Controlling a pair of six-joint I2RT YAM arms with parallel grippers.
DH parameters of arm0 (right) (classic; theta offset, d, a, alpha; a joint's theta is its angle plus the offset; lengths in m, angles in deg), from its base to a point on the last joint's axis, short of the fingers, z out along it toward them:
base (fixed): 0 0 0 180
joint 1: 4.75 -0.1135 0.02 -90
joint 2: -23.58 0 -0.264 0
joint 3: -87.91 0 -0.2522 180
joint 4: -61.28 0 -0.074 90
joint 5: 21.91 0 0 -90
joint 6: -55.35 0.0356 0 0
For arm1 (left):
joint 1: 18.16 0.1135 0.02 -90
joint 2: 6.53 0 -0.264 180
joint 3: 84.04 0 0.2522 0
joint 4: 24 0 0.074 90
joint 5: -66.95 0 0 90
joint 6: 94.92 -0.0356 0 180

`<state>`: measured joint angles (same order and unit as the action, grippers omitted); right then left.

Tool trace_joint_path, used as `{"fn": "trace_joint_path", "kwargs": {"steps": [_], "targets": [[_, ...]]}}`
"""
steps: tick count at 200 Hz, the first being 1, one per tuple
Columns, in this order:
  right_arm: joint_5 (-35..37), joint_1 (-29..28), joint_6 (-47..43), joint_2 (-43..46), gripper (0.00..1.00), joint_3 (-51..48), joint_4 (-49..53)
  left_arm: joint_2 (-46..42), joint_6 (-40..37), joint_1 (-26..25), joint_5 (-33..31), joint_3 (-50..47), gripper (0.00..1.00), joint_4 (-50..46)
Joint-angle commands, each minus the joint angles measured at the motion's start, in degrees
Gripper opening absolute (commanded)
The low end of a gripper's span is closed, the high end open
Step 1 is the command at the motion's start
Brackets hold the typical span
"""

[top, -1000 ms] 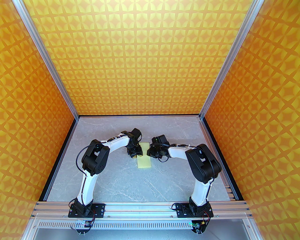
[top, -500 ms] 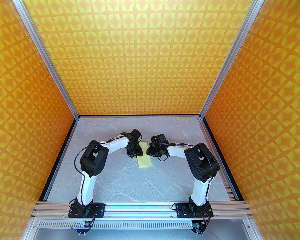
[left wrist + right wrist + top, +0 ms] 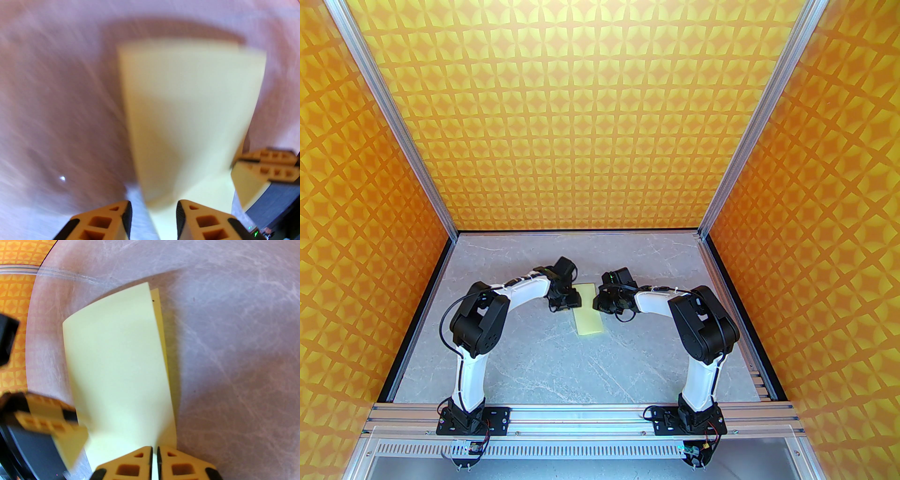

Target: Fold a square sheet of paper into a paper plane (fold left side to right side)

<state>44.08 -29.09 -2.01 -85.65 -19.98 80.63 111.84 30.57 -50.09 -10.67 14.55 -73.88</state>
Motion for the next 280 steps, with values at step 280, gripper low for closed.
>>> {"fn": "trace_joint_path", "kwargs": {"steps": [280], "targets": [[1.6,-0.1,-0.4,0.6,0.27,-0.1,3.8,8.4,-10.9,1.0,-4.3,8.8,0.34,3.6]]}}
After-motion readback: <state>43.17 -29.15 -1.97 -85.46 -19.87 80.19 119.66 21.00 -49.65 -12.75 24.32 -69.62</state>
